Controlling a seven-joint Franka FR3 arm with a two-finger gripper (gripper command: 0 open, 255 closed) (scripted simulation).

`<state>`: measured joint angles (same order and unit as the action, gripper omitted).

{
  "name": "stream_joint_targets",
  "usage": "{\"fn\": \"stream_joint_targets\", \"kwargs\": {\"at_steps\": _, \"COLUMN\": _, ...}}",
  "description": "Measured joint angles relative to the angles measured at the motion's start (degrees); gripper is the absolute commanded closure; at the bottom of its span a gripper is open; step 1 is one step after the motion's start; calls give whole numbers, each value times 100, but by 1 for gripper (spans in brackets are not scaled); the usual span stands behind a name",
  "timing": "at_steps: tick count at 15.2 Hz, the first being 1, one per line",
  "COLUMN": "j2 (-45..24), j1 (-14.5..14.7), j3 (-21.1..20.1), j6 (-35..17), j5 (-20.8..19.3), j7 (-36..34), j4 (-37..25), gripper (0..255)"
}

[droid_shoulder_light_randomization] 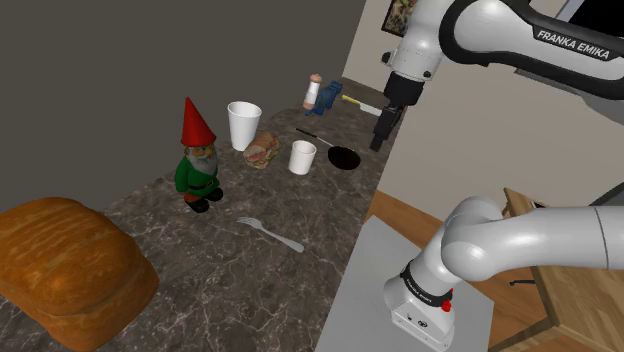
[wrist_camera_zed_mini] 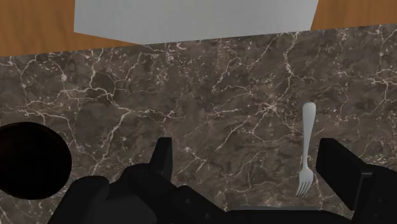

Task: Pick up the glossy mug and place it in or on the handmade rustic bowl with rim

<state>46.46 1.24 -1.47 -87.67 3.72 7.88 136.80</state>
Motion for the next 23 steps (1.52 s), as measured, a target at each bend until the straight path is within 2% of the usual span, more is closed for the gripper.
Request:
{"fn": "stream_joint_targets", "kwargs": {"at_steps": 4, "j2": -306, "j1": -8, "j3": 52, "j6": -340, "j5": -95, "j7": 156, "j4": 37, "gripper": 0}}
{"fn": "stream_joint_targets", "kwargs": {"at_steps": 14, "j2": -2161, "j1": -27, "j3": 185, "j6": -2118, "j5": -431, "j7": 724, "j4": -81, "gripper": 0}}
{"fn": "stream_joint_targets", "kwargs": {"at_steps": 23, "j2": -4138, "j1": -77, "j3": 289, "j6": -3246, "j5": -694, "j7": 1176, "j4": -1001, "gripper": 0}}
